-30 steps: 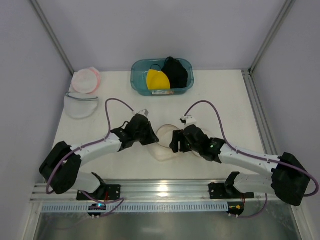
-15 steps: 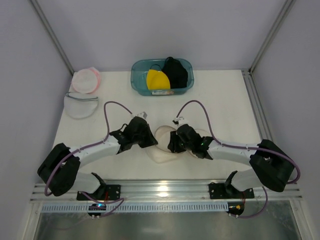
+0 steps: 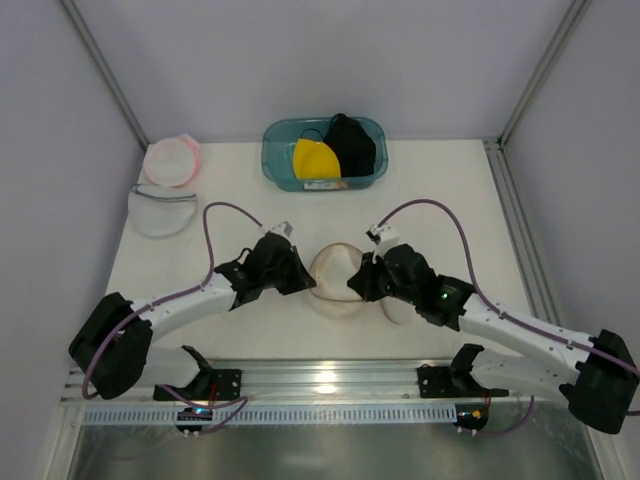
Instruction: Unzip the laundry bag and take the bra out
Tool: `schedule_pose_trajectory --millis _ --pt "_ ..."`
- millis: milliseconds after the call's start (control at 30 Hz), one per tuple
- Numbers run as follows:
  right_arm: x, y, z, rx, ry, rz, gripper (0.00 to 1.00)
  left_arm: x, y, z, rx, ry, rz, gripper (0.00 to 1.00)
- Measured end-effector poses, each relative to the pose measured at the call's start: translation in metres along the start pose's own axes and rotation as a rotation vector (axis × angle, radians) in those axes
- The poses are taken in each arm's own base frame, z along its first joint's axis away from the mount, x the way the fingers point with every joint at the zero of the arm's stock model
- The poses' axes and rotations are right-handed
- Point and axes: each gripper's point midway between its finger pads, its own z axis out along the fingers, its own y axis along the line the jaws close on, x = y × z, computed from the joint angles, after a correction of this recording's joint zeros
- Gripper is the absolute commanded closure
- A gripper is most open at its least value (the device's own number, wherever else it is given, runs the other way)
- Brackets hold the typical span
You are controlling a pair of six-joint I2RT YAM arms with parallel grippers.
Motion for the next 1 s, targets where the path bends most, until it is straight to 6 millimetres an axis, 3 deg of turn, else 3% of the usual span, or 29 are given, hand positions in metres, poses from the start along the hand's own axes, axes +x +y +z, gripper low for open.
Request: schedule_pose_trajectory --millis 167,333,833,1000 --pt "-0.034 0.022 -0.044 -0.097 -0.108 -0.024 0.96 -0.001 -0.002 -0.001 0.006 -0.003 0.000 1.00" --pt "-0.042 0.044 -0.074 -0.240 -0.147 -0.033 0.96 0.001 -0.008 -0.002 0.033 0.005 0.000 1.00" --pt "-0.003 0.092 -0.080 -0.654 -0.049 0.091 0.96 0.004 -0.008 -0.007 0.032 0.018 0.003 1.00" --pt "-0.001 0.103 -0.089 -0.756 -0.050 0.115 0.96 0.006 -0.010 -0.009 0.041 0.027 0.004 1.00"
